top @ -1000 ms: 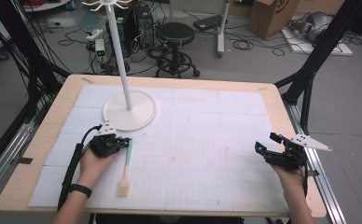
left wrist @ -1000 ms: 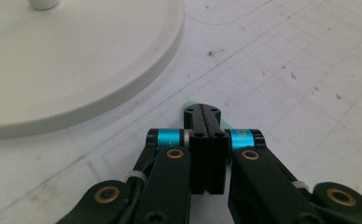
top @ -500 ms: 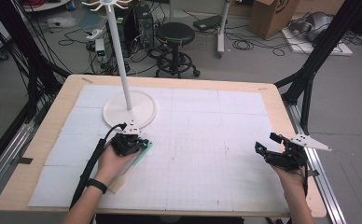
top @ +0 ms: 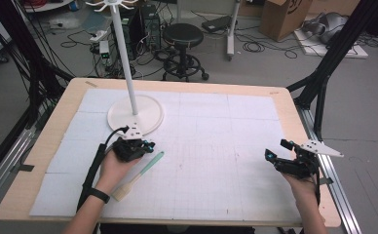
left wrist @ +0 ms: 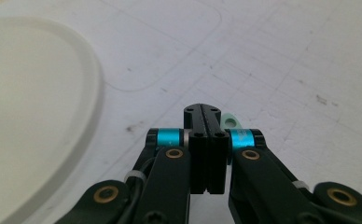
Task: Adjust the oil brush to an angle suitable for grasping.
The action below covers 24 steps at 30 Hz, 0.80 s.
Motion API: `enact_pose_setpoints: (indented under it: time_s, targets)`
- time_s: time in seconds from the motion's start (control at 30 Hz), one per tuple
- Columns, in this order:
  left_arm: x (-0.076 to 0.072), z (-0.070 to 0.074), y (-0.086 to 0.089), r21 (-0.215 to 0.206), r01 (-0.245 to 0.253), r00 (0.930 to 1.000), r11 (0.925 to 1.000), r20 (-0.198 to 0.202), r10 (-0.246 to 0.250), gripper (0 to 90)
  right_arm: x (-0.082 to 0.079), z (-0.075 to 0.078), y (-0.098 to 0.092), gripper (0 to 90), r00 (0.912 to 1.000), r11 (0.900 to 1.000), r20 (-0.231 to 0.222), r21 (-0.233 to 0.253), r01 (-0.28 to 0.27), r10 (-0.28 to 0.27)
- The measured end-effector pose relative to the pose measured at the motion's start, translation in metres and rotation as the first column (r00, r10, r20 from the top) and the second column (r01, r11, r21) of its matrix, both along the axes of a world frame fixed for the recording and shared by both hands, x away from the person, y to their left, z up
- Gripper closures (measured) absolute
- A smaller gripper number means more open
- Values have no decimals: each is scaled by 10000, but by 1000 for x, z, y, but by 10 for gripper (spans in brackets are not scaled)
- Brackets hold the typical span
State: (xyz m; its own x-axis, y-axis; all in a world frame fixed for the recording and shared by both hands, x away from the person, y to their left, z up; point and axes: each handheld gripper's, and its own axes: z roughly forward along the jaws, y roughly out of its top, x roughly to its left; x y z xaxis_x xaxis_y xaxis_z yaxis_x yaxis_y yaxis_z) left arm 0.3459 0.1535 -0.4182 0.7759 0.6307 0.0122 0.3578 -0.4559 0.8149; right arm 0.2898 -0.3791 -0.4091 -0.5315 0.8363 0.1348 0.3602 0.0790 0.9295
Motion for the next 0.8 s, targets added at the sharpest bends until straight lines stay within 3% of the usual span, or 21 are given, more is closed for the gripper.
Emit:
enact_pose_setpoints:
  time_s: [0.1, 0.13, 0.17, 0.23, 0.33, 0.4, 0.5, 0.53, 0.57, 0.6, 0.63, 0.67, 0.73, 0.77, 0.8]
  targets:
    - [-4, 9, 12, -332, -190, 9995, 9993, 258, 198, 897, 0, 0, 2, 155, 10000, 9999, -32, -111, -27, 27]
    - [-12, 18, 25, -525, -395, 9965, 9978, 711, 432, 894, 0, 0, 3, 155, 10000, 9999, -22, -116, -40, 40]
    - [-12, 18, 25, -525, -395, 9965, 9978, 711, 432, 874, 0, 0, 3, 155, 10000, 9999, -22, -116, -40, 40]
    - [-25, 25, 43, -817, -786, 9890, 9936, 1192, 880, 855, 0, 0, 3, 155, 10000, 9999, -17, -151, -48, 47]
    - [-34, 26, 59, -1083, -1062, 9818, 9884, 1457, 1214, 802, 0, 0, 2, 155, 10000, 9999, -33, -138, 0, -1]
    - [-41, 24, 72, -1349, -1398, 9737, 9809, 1614, 1610, 757, -1, -1, 2, 155, 10000, 9999, -31, -138, 25, -25]
    - [-44, 22, 81, -1472, -1665, 9687, 9750, 1603, 1896, 665, 0, -1, 3, 155, 10000, 9998, -44, -189, 15, -16]
    - [-46, 20, 89, -1574, -1912, 9625, 9688, 1633, 2165, 629, -1, -2, 4, 155, 10000, 9998, -90, -181, 19, -21]
    - [-47, 19, 92, -1662, -2002, 9607, 9656, 1602, 2267, 596, 0, -2, 4, 155, 10000, 9998, -71, -216, 10, -12]
    - [-48, 17, 102, -1857, -2365, 9503, 9537, 1604, 2668, 568, 0, -3, 4, 155, 9999, 9998, -115, -188, 22, -24]
    - [-48, 17, 102, -1857, -2365, 9503, 9537, 1604, 2668, 550, 0, -3, 4, 155, 9999, 9998, -115, -188, 22, -24]
    - [-50, 15, 110, -2049, -2627, 9402, 9429, 1652, 2978, 516, -1, -3, 5, 155, 9999, 9998, -139, -221, 28, -31]
    - [-51, 14, 114, -2134, -2682, 9380, 9394, 1643, 3051, 461, 0, -4, 5, 155, 9998, 9998, -173, -207, 58, -62]
    - [-51, 12, 118, -2235, -2768, 9353, 9346, 1606, 3154, 461, 0, -4, 5, 155, 9998, 9998, -173, -207, 58, -62]
    - [-51, 10, 124, -2431, -2812, 9340, 9284, 1528, 3229, 390, 0, -3, 5, 155, 9998, 9998, -157, -171, 94, -97]
